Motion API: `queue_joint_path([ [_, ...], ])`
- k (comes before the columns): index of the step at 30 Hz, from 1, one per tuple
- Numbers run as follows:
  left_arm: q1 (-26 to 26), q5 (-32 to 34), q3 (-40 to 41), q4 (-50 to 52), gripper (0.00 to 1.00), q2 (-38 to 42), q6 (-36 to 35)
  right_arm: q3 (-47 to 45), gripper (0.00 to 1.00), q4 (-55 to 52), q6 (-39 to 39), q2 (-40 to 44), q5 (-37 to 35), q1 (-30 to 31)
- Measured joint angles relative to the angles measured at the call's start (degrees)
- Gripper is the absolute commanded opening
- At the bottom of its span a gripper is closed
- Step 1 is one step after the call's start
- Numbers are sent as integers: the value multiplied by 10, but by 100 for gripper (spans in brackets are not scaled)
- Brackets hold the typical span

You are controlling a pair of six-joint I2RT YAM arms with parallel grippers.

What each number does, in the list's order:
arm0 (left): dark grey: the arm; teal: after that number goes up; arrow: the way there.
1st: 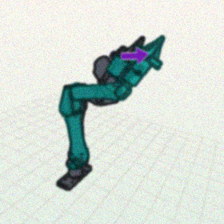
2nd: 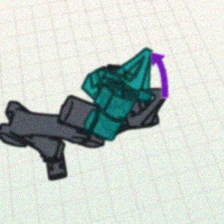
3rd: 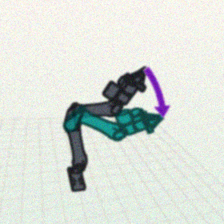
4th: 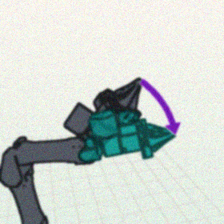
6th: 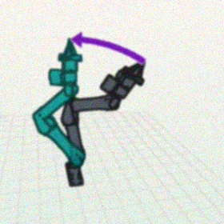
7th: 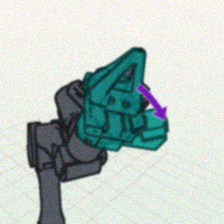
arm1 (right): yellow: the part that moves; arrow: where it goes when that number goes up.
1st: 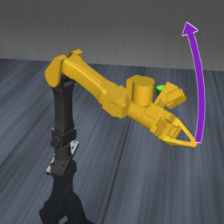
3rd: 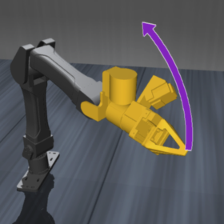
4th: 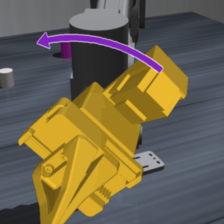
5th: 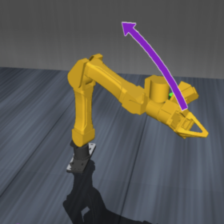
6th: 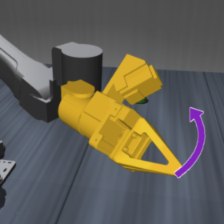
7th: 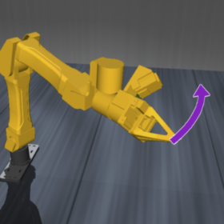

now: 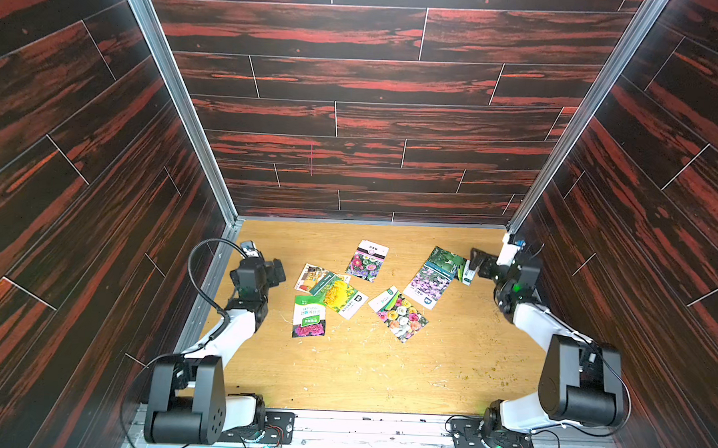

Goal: Arrange the seed packets in a row
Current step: Pick up the seed packet from the center of the board.

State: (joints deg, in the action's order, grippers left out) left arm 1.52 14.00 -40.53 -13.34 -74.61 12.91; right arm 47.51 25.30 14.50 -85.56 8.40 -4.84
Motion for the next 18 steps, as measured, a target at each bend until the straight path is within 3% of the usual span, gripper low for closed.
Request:
queue_joint_path([
  [5, 0, -34, -33, 99, 100, 45, 92, 6, 98, -20, 116, -17, 210, 33],
  [8, 0, -83, -11, 108, 100, 73, 150, 19, 98, -21, 167, -39, 292, 78],
  [14, -2, -175, 67, 79, 100, 85, 252, 25, 98, 23, 254, -44, 372, 205],
  [18, -8, -219, 81, 41, 100, 52, 283, 11, 98, 114, 339, -66, 391, 236],
])
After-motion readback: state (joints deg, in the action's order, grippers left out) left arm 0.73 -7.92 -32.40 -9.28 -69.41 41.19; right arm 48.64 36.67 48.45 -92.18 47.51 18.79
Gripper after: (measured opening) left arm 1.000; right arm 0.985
